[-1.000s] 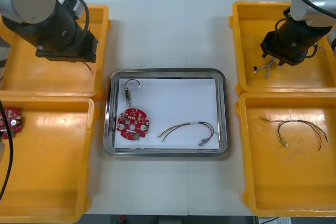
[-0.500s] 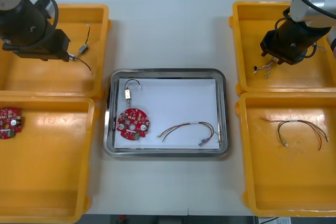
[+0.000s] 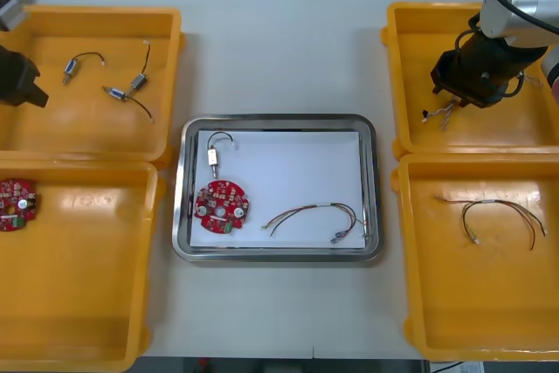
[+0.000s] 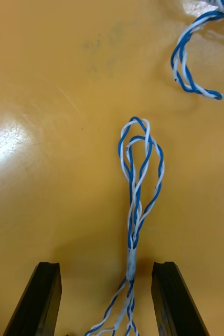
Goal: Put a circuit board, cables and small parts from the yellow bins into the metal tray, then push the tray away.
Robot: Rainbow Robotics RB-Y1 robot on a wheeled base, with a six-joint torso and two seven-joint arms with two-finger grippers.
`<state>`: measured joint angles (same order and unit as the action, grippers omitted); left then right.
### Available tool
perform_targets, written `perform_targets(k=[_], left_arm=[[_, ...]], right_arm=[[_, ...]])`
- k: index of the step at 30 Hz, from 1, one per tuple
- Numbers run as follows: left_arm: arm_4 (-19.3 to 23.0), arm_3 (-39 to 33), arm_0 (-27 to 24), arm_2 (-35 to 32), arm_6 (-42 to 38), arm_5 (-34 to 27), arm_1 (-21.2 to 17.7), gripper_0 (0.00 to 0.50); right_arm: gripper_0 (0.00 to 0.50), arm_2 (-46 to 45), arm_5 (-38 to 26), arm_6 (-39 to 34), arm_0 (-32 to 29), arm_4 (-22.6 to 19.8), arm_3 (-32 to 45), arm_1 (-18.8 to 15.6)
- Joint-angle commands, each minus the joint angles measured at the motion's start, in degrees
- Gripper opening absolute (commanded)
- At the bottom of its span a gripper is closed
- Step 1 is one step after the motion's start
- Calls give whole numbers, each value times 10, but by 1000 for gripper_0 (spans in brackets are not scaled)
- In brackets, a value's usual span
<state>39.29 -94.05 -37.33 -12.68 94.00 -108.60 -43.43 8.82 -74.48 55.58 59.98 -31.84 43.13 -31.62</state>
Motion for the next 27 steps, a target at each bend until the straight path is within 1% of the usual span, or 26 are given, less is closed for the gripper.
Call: perform_targets(k=[1, 4, 8, 11, 12, 13, 14, 15, 16, 17, 18, 23, 25, 27], left_arm=[[-8, -20, 25, -37, 21, 14, -40, 500], [-17, -20, 36, -38, 20, 23, -48, 500], [-29, -20, 53, -38, 18, 50, -48, 500], [-25, -18, 55, -32, 16, 54, -55, 500], [-25, -18, 55, -30, 16, 54, -57, 500], [-22, -18, 54, -24, 15, 54, -61, 500], [-20, -18, 53, -20, 13, 58, -64, 500], [-19, -18, 54, -18, 13, 59, -64, 500], [-18, -18, 54, -16, 12, 64, -64, 500], [-17, -18, 53, -11, 12, 68, -64, 500], [-16, -18, 53, -7, 11, 73, -64, 500], [-11, -18, 38, 18, 6, 81, -64, 500], [-10, -18, 33, 27, 3, 91, -64, 500], [-4, -18, 32, 35, 1, 113, -62, 500]], right_arm=[[500, -13, 13, 26, -6, -2, 7, 6], [500, -13, 14, 29, -11, -4, 7, 6], [500, -13, 14, 31, -14, -5, 7, 6], [498, -13, 14, 33, -16, -6, 7, 6], [491, -13, 14, 33, -18, -6, 7, 6], [452, -13, 14, 34, -18, -7, 7, 6], [389, -13, 14, 36, -18, -8, 7, 6], [345, -13, 14, 36, -18, -8, 7, 6], [207, -13, 14, 36, -19, -8, 7, 6], [31, -13, 14, 37, -19, -9, 7, 6], [0, -13, 14, 37, -20, -8, 7, 6], [0, -13, 14, 48, -19, -6, 8, 5], [0, -13, 14, 52, -19, -6, 13, 2], [0, -13, 9, 57, -19, -5, 28, -2]])
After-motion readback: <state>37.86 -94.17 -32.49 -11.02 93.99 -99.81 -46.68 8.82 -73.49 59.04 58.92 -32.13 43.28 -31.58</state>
